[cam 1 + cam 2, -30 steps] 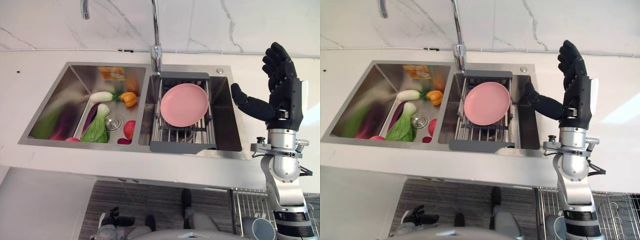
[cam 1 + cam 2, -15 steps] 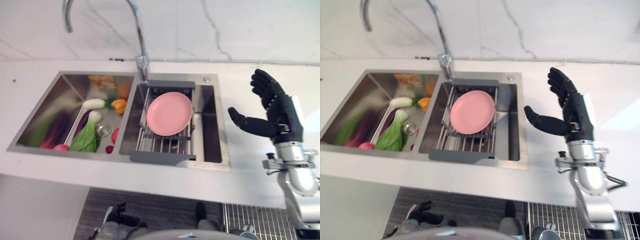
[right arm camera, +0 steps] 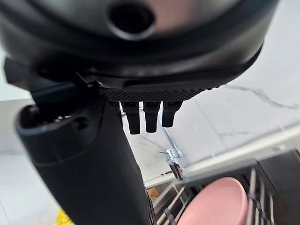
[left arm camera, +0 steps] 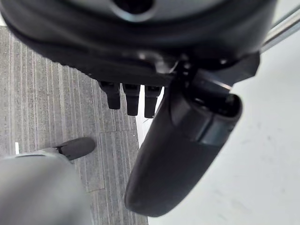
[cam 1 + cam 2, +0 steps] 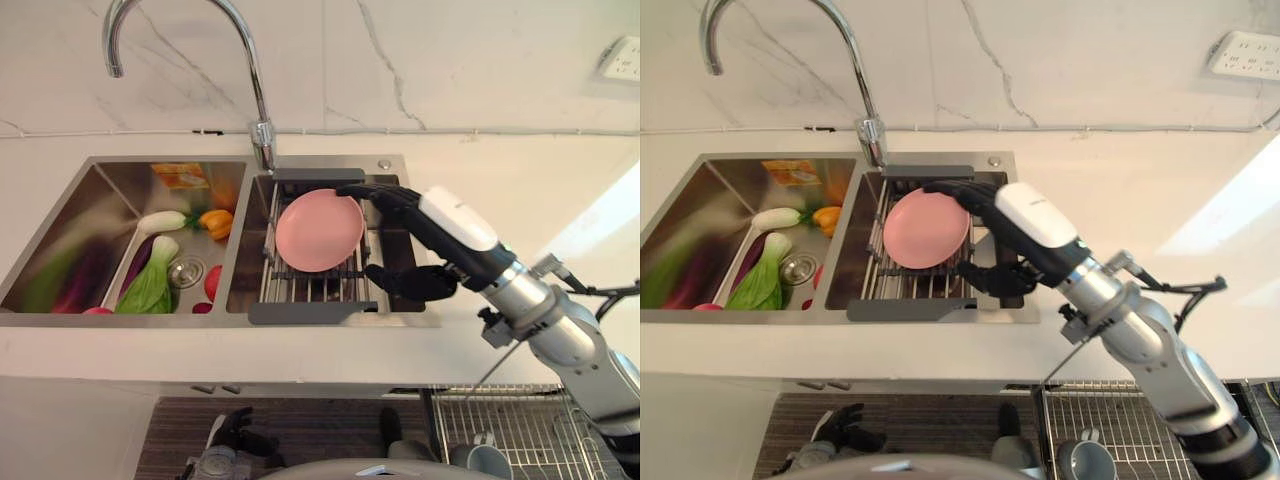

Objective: Place the dishes in the dishwasher.

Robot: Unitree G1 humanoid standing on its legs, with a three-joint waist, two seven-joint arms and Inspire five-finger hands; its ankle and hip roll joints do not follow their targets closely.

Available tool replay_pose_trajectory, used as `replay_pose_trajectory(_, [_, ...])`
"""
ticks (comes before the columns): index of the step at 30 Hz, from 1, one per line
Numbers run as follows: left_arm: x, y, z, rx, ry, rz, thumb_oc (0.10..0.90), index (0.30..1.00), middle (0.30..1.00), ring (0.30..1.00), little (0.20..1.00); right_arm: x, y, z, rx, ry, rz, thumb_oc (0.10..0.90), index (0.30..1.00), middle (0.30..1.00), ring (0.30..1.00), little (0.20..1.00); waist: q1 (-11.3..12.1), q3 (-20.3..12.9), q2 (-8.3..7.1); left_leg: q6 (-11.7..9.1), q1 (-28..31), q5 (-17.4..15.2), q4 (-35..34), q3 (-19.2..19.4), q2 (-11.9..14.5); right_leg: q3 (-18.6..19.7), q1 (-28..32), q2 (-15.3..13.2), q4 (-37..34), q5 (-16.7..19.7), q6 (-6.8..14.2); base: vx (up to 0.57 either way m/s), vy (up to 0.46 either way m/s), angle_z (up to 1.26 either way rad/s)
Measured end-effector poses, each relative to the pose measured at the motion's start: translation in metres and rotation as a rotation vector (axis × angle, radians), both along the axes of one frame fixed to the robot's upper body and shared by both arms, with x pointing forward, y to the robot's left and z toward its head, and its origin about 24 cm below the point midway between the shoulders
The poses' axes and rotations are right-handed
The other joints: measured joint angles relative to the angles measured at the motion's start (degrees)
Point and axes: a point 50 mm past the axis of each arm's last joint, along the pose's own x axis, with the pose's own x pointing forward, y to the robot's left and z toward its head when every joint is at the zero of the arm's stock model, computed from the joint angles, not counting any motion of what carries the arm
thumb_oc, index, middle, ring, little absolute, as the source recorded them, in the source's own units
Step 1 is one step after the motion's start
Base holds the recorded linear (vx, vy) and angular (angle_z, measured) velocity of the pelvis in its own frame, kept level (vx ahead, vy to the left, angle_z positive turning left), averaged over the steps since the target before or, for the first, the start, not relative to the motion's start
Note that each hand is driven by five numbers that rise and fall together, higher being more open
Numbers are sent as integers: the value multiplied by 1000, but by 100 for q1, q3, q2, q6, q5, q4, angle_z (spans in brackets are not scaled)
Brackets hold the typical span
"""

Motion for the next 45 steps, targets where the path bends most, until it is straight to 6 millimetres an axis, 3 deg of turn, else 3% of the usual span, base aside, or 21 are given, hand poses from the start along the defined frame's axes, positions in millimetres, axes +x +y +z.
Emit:
replay_pose_trajectory(7, [-6, -1, -1, 6, 16, 12, 800, 900, 900, 900, 900, 5, 12, 3, -139, -151, -47, 800, 900, 900, 900, 900, 123, -57, 84, 19, 4, 12, 1, -1, -20, -3, 6, -19, 0, 27, -31, -5, 2, 0])
replay_pose_trajectory(11, [-10, -1, -3, 18, 36, 7, 800, 900, 900, 900, 900, 19, 24, -21, -221, -117, -76, 800, 900, 900, 900, 900, 177, -74, 115, 28, 37, 18, 1, 3, -32, -2, 36, -37, -3, 26, -31, -8, 3, -1])
replay_pose_trajectory(17, [-14, -3, -4, 6, 53, 32, 800, 900, 900, 900, 900, 33, 20, -48, -308, 0, -141, 800, 900, 900, 900, 900, 374, -60, 170, 35, 26, 16, 1, -58, -38, -58, 67, -53, -26, 4, -11, -5, -1, 5])
replay_pose_trajectory(31, [-12, -4, -5, -17, 68, 32, 800, 900, 900, 900, 900, 38, 25, -46, -393, 7, -122, 800, 900, 900, 900, 900, 376, -12, 203, 35, 40, 16, 1, -109, -38, -83, 100, -58, -28, 4, -16, 0, 0, 1])
replay_pose_trajectory(38, [-10, -4, -4, -33, 63, 40, 800, 900, 900, 900, 900, 53, 33, -43, -461, -28, -119, 800, 900, 900, 900, 900, 425, 89, 197, 35, 53, 16, 1, -121, -38, -95, 119, -59, -28, 9, -24, 0, 0, 0])
replay_pose_trajectory(45, [-8, -4, -4, -61, 60, 62, 800, 900, 900, 900, 900, 66, 19, -44, -526, -13, -182, 800, 900, 900, 900, 900, 536, 107, 194, 36, 53, 17, 1, -131, -39, -109, 127, -61, -27, -1, -25, 0, 0, 0])
